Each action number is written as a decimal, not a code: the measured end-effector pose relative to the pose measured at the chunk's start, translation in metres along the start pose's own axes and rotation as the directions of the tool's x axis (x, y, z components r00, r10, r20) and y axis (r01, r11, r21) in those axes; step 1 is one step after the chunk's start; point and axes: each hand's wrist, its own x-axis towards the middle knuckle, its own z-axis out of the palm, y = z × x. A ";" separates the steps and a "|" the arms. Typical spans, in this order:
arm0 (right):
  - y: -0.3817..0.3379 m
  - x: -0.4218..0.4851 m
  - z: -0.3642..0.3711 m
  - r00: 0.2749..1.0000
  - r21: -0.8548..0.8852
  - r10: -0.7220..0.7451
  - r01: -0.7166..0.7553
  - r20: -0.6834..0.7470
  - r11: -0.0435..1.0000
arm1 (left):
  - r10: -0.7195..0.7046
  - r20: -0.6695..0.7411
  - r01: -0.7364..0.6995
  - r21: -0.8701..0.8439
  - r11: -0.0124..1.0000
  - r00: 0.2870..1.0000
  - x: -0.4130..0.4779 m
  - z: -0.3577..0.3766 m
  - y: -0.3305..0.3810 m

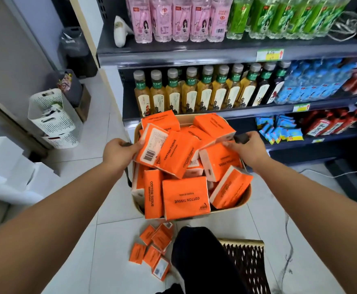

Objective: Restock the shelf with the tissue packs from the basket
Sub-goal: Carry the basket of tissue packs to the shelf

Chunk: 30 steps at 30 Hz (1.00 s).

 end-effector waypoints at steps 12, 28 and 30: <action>-0.010 0.026 -0.011 0.998 -0.055 -0.051 0.052 0.036 0.997 | 0.016 -0.021 -0.017 -0.042 0.999 1.000 0.006 0.019 0.011; 0.048 0.182 -0.025 0.918 -0.176 0.012 0.063 0.397 0.982 | -0.247 -0.154 0.244 -0.038 0.969 0.957 0.037 0.137 0.007; 0.053 0.199 -0.029 0.906 -0.182 0.026 0.057 0.423 0.982 | -0.292 -0.170 0.287 -0.054 0.957 0.941 0.038 0.152 0.013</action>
